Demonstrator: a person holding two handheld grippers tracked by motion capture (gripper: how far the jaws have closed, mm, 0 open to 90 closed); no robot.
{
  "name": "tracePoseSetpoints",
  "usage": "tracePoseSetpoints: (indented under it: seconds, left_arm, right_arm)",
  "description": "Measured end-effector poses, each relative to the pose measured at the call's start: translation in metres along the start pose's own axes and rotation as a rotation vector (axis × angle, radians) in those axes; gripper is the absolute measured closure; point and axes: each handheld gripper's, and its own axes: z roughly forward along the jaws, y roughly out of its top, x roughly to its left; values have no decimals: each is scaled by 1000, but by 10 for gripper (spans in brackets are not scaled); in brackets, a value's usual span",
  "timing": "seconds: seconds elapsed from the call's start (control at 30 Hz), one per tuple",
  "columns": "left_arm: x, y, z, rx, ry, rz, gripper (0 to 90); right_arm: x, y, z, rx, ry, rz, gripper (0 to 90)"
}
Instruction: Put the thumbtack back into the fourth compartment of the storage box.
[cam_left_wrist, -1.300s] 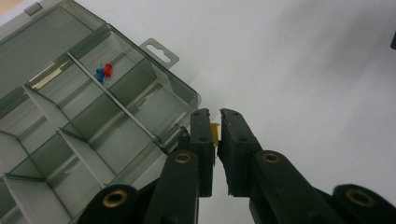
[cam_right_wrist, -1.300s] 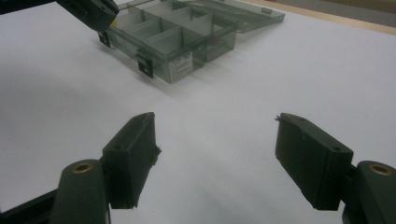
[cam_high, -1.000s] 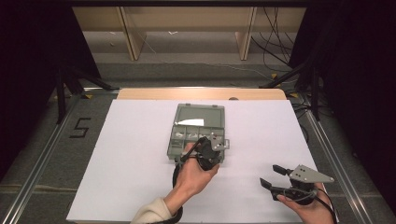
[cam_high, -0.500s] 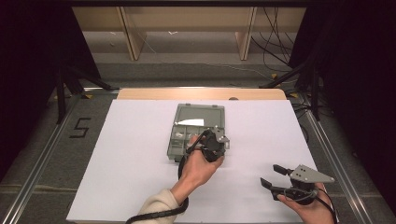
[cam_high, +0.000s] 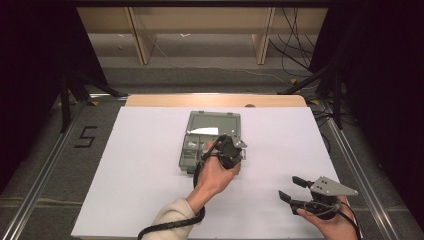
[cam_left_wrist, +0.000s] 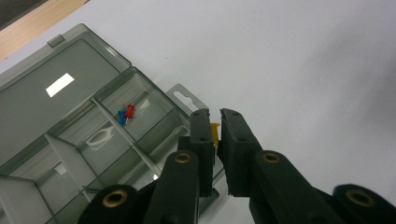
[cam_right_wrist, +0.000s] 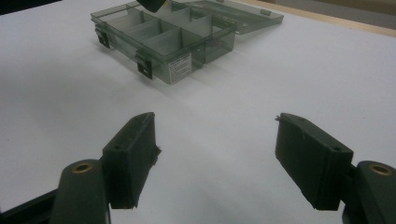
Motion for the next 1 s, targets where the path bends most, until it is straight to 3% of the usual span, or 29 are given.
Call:
tracePoseSetpoints:
  seconds: [0.03,0.37,0.43,0.47,0.67,0.73,0.77,0.93,1.0]
  left_arm:
    - [-1,1,1,-14,1,-16,830]
    - [3,6,2,-13,11,-10,830]
    - [4,6,4,-16,16,-16,830]
    - [6,7,5,-8,15,1,830]
    - [9,11,11,-32,20,-17,830]
    - [11,12,13,-22,25,4,830]
    - [11,12,15,-33,24,-13,830]
    - [18,15,21,-17,46,-2,829]
    - [20,16,24,-14,53,-7,829]
  right_arm:
    - [0,0,0,0,2,-1,299]
    - [0,-1,2,-16,5,0,299]
    - [1,0,0,11,12,13,299]
    - [1,1,-1,17,15,20,299]
    - [2,0,1,-4,15,16,299]
    - [1,0,1,3,7,1,299]
    - [1,0,1,-2,2,-5,299]
    - [1,0,1,-6,14,22,299]
    - [0,0,1,-2,8,7,299]
